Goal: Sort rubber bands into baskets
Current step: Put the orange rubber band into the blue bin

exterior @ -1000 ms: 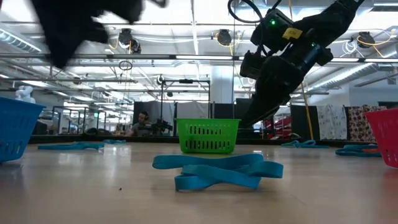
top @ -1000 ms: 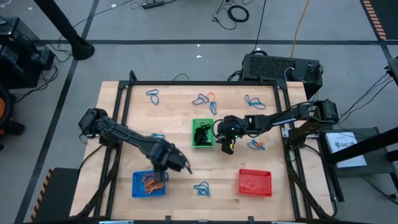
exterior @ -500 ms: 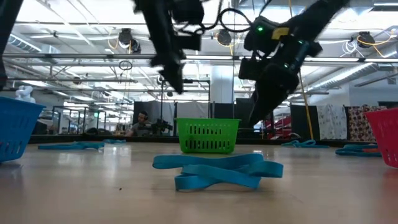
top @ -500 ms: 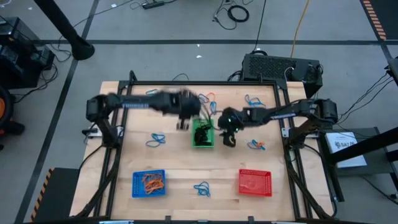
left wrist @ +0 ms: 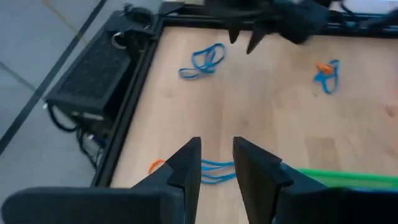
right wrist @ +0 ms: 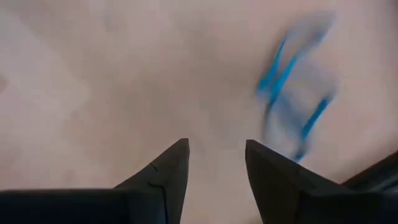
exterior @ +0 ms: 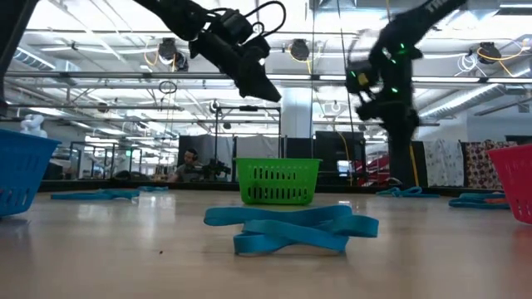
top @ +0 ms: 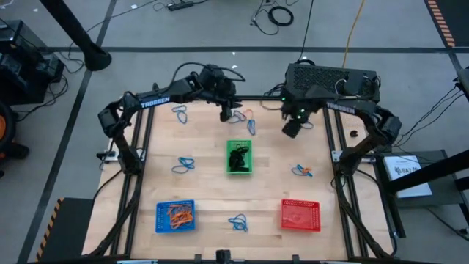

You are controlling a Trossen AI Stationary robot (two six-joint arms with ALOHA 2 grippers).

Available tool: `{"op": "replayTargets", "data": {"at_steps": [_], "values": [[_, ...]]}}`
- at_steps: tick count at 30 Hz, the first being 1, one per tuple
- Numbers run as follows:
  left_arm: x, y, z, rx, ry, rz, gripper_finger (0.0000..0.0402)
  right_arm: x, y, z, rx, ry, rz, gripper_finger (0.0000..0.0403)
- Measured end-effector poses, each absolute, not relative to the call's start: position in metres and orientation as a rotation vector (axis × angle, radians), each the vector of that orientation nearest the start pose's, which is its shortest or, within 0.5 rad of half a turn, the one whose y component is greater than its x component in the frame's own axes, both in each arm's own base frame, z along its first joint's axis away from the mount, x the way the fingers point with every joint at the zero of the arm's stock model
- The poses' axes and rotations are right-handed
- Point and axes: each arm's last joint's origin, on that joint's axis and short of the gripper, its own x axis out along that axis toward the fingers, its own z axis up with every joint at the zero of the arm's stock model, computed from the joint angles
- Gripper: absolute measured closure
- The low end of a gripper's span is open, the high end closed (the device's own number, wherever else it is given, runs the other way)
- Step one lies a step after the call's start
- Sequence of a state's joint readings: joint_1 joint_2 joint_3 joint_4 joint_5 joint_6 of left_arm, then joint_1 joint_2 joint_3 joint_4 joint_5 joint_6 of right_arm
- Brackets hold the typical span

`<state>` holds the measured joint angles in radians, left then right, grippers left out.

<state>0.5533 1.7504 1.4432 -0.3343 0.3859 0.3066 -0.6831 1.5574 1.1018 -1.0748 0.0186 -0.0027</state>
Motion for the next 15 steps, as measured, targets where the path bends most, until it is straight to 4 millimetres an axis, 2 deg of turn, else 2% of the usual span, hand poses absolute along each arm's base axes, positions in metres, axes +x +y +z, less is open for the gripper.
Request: {"op": "replayTargets", "data": {"at_steps": [4,10,15], "values": [[0.341,0.193,0.275,0.027,0.594,0.019,0.0302,0.188,-0.158,0.199,0.758,1.544,-0.435,0.0252],[0.341,0.19,0.267,0.031,0.609,0.003,0.0302,0.172,-0.127,0.172,0.874,1.747,-0.419,0.0252],[0.344,0.189,0.269,0.057,0.567,0.004,0.0302,0.16,-0.105,0.152,0.921,1.868,-0.45,0.0252]]}}
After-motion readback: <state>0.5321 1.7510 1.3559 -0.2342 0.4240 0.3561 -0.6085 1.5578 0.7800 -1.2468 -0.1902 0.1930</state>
